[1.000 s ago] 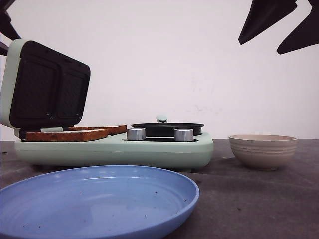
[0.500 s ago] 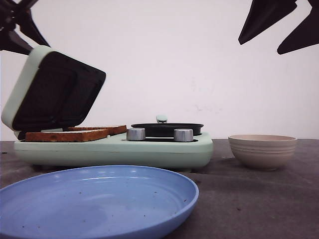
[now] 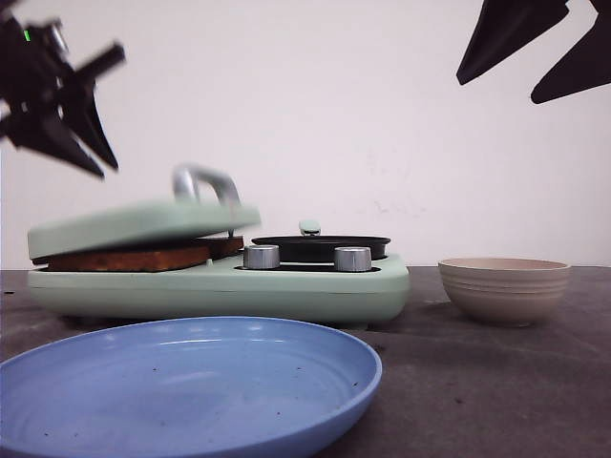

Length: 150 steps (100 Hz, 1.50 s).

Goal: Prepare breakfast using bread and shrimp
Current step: 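Push the lid down with the left gripper to close it over the bread, then raise the left gripper away from the closed lid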

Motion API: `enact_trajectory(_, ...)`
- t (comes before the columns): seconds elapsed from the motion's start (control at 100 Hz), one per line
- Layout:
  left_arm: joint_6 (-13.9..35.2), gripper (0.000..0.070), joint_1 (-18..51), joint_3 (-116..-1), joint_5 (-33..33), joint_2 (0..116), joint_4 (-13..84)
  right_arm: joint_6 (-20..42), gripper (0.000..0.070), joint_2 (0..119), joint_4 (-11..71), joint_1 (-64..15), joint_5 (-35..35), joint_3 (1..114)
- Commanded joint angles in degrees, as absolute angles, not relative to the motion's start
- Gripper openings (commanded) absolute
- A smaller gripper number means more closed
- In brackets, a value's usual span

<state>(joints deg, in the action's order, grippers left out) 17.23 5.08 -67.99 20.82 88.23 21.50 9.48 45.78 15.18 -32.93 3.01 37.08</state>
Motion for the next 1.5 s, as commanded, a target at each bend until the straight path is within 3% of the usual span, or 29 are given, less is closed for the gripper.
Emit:
enact_trajectory(0.0,15.2,0.0,6.9,-68.8,21.1,89.3,20.9,10.4,0.0502,46.0,14.7,-33.2,3.0,37.4)
enact_trajectory(0.31,13.3,0.0,11.1,-68.8,16.8,91.9,20.6,10.5,0.0502,46.0,15.6,-33.2,3.0,37.4)
enact_trajectory(0.63,13.1,0.0,10.9,-68.8,16.8,89.3,18.8,10.5,0.0502,46.0,15.9,-33.2,3.0,37.4)
enact_trajectory(1.16,11.9,0.0,5.6,-68.8,16.3,66.5,14.2,10.6,0.0502,46.0,15.9,-33.2,2.9,37.4)
enact_trajectory(1.49,4.2,0.0001,3.4,-68.6,11.8,56.1,19.7,11.4,0.0502,46.0,15.6,-33.2,2.8,37.4)
